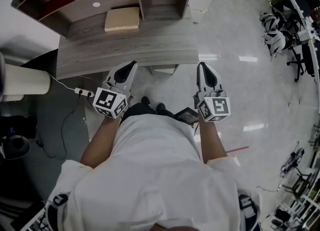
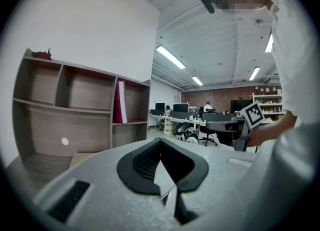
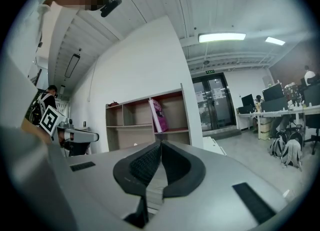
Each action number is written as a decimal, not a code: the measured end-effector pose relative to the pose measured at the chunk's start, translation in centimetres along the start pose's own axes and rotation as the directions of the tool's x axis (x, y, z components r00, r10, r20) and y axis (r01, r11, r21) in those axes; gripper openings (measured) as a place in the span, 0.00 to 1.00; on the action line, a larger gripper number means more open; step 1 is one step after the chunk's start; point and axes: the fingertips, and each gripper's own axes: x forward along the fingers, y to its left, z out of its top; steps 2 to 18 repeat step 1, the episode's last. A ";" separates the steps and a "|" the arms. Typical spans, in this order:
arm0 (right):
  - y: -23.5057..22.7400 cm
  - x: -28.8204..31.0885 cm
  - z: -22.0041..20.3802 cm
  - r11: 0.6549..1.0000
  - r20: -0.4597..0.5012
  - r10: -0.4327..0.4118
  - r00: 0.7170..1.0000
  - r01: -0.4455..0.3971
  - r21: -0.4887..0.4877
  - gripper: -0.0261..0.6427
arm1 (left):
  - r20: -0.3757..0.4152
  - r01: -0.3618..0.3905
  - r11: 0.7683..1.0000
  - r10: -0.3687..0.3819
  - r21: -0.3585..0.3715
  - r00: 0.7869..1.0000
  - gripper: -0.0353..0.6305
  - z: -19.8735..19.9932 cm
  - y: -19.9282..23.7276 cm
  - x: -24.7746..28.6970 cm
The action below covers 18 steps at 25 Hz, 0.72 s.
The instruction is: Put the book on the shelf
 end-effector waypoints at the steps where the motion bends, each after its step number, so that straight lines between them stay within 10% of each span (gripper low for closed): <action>1: -0.2 -0.1 -0.3 1.000 -0.005 0.003 1.000 -0.003 0.004 0.06 | 0.002 0.007 1.000 -0.007 -0.011 1.000 0.07 0.0 -0.2 0.4; 18: -0.2 -0.1 -0.3 1.000 -0.005 0.003 1.000 -0.003 0.004 0.06 | 0.002 0.007 1.000 -0.007 -0.011 1.000 0.07 0.0 -0.2 0.4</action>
